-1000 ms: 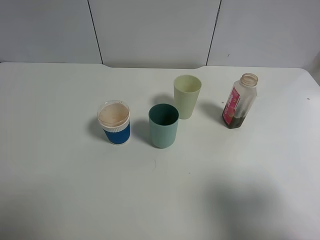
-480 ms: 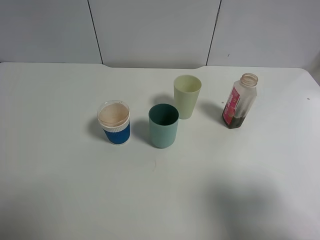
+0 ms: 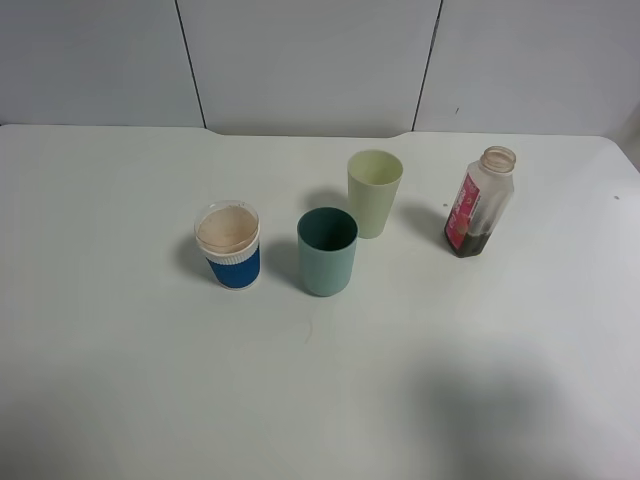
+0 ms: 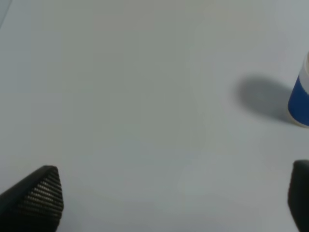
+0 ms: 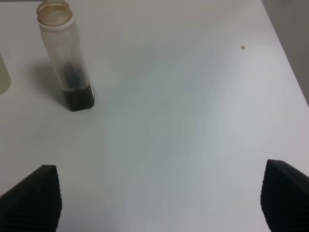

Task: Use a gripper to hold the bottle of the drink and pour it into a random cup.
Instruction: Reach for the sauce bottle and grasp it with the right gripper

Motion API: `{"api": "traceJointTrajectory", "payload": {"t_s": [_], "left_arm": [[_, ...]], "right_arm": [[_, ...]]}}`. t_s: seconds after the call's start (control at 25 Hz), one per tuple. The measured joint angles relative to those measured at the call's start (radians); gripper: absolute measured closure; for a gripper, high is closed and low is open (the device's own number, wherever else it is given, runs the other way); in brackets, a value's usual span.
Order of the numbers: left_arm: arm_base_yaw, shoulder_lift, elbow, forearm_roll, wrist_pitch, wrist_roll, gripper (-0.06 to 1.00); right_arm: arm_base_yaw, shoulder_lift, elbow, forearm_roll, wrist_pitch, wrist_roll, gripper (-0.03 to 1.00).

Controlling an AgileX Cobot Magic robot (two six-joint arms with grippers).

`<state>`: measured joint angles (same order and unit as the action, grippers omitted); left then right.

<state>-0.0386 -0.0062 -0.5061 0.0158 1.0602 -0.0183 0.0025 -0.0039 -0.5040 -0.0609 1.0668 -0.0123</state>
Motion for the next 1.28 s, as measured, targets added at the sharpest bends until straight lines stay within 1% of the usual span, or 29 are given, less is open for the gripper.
{"api": "traceJointTrajectory", "payload": {"t_s": [0.84, 0.96, 1.28], "left_arm": [[0.000, 0.000, 0.000, 0.000, 0.000, 0.000, 0.02], [0.000, 0.000, 0.000, 0.000, 0.000, 0.000, 0.02], [0.000, 0.000, 0.000, 0.000, 0.000, 0.000, 0.02]], "right_arm": [[0.000, 0.000, 0.000, 0.001, 0.000, 0.002, 0.16], [0.000, 0.072, 0.000, 0.010, 0.000, 0.002, 0.16], [0.000, 0.434, 0.001, 0.008, -0.002, 0.002, 0.16]]}}
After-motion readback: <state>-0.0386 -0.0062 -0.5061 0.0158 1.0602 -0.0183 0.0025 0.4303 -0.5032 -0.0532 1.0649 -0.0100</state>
